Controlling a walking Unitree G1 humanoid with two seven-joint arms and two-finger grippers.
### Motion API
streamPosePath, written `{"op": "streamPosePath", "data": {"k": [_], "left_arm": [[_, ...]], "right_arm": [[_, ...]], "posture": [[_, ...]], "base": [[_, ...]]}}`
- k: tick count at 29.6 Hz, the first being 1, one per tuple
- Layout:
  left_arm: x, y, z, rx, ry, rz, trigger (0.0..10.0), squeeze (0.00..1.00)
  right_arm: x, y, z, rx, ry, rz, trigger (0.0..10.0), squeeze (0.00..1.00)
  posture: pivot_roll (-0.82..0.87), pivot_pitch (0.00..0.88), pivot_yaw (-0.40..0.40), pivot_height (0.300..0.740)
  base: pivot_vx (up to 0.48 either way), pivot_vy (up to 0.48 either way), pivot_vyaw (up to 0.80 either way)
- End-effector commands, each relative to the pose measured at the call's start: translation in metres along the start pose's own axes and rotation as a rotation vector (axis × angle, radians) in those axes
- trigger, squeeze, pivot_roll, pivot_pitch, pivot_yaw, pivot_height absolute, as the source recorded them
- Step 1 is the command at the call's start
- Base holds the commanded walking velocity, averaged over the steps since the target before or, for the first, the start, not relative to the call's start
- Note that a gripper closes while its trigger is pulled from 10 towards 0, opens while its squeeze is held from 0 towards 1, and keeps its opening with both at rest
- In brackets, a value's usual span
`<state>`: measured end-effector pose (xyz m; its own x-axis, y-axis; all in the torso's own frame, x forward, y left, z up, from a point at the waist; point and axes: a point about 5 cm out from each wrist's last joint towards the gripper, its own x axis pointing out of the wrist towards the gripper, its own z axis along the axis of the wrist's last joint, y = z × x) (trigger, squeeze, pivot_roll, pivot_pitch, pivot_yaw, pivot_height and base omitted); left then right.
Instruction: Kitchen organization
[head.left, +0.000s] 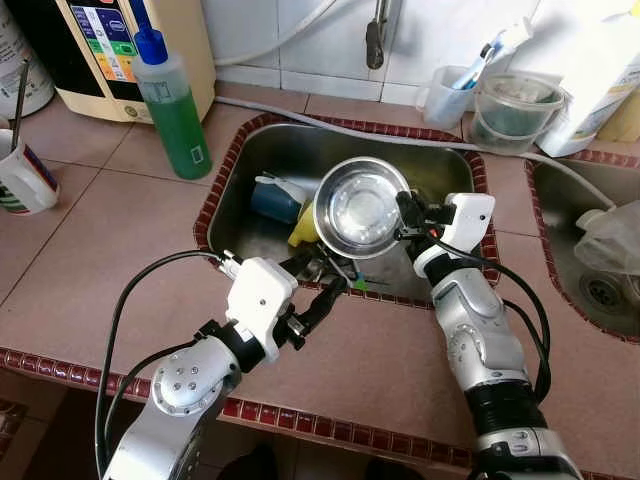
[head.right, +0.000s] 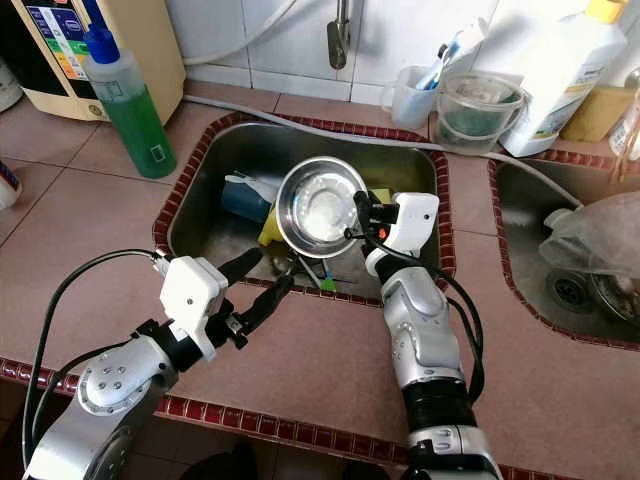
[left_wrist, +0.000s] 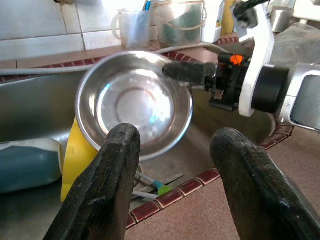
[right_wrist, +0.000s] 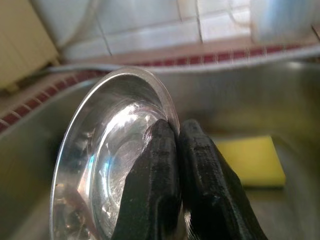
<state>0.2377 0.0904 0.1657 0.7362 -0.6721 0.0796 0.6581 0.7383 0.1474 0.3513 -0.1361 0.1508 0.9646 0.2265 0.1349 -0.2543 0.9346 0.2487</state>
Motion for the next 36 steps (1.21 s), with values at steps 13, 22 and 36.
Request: {"op": "streamPosePath", "data": {"k": [13, 22, 36], "left_arm": [[0.0042, -0.0061, 0.0069, -0.001, -0.023, -0.033, 10.0, 0.00], [0.0052, -0.0068, 0.0073, -0.002, -0.025, -0.036, 10.0, 0.00], [0.0061, -0.0087, 0.0067, 0.008, -0.024, -0.049, 10.0, 0.00]], "right_arm": [[0.0045, 0.0011, -0.0041, 0.020, 0.123, 0.021, 10.0, 0.00], [0.0054, 0.0060, -0.0072, 0.062, 0.183, 0.065, 10.0, 0.12], [0.0092, 0.0069, -0.0002, 0.075, 0.177, 0.084, 10.0, 1.00]], "posture": [[-0.02, 0.242, 0.001, 0.740], [-0.02, 0.241, 0.000, 0.740], [-0.02, 0.239, 0.000, 0.740]], "base": [[0.000, 0.000, 0.00], [0.000, 0.000, 0.00], [0.000, 0.000, 0.00]]}}
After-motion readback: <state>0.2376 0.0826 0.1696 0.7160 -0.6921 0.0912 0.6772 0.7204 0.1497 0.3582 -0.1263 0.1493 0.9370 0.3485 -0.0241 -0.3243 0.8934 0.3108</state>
